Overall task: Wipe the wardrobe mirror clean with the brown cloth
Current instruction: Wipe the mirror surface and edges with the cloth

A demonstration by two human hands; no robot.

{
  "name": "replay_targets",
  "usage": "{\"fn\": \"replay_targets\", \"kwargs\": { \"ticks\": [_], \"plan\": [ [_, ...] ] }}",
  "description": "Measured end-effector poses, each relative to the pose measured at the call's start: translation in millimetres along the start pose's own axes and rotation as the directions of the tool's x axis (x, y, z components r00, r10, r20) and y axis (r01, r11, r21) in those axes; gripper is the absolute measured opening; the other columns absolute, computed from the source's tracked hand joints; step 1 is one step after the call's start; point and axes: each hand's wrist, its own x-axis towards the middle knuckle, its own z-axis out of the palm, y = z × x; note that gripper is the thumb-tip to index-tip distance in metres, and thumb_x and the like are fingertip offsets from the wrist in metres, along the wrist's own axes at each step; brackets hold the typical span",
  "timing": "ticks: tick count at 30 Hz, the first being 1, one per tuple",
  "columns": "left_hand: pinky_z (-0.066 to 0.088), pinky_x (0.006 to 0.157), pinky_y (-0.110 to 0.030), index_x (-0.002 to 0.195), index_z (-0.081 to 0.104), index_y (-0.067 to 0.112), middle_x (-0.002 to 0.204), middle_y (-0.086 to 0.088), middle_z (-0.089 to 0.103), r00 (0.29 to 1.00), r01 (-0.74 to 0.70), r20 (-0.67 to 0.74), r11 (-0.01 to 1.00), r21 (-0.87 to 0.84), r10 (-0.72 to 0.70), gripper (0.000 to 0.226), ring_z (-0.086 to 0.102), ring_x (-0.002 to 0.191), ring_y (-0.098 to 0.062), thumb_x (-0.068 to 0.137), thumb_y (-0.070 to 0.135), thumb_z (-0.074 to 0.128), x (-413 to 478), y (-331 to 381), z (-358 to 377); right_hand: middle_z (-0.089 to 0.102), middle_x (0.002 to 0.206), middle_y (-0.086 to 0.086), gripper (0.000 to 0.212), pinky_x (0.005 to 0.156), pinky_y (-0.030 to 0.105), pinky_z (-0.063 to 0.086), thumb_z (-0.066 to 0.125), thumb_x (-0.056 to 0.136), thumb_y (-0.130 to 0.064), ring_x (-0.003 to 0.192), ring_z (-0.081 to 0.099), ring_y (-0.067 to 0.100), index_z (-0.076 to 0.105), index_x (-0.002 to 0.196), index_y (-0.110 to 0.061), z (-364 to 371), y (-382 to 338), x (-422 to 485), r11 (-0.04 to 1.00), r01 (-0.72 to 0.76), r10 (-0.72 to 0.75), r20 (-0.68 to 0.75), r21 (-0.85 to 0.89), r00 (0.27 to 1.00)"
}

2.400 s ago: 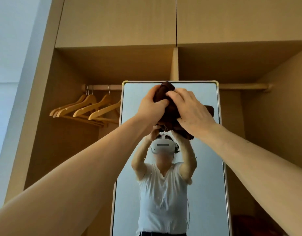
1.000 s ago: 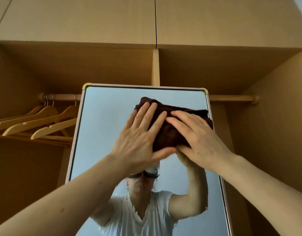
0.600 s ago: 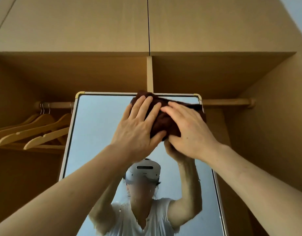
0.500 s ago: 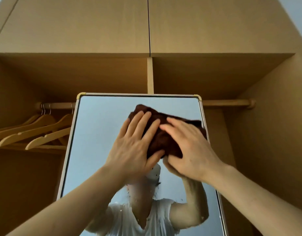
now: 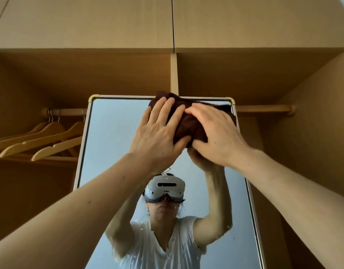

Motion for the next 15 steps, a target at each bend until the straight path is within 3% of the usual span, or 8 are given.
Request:
{"fn": "replay_targets", "kwargs": {
  "ticks": [7,11,15],
  "plan": [
    [0.027,0.112,-0.052,0.145,0.037,0.015,0.151,-0.015,0.033,0.986,-0.163,0.000,0.983,-0.080,0.164,0.072,0.026,0.142,-0.033,0.088,0.059,0.038,-62.7,23.8,10.6,0.035,0.147,0.002,0.075,0.112,0.036,0.019,0.070,0.075,-0.037,0.135,0.030,0.019,0.033,0.139,-0.023,16.5,-5.2,-88.4,0.995,0.070,-0.068,0.027,-0.067,0.997],
    [0.012,0.117,-0.046,0.151,0.021,0.022,0.158,-0.010,0.017,0.988,-0.150,0.042,0.989,-0.016,0.150,0.076,0.008,0.146,-0.027,0.088,0.063,0.033,-16.6,24.4,6.5,0.034,0.147,0.004,0.071,0.113,0.037,0.019,0.066,0.078,-0.033,0.136,0.028,0.022,0.034,0.141,-0.020,0.9,13.5,-56.3,0.999,-0.001,0.002,0.028,-0.052,1.000],
    [0.004,0.118,-0.041,0.152,0.011,0.027,0.160,-0.003,0.006,0.996,-0.081,0.039,0.997,-0.014,0.081,0.075,-0.003,0.147,-0.020,0.090,0.061,0.037,36.7,25.6,7.3,0.033,0.147,0.002,0.069,0.110,0.040,0.028,0.061,0.079,-0.030,0.135,0.031,0.021,0.030,0.141,-0.023,-17.2,38.8,-12.3,0.996,-0.055,0.059,0.059,-0.072,0.996]
  ]
}}
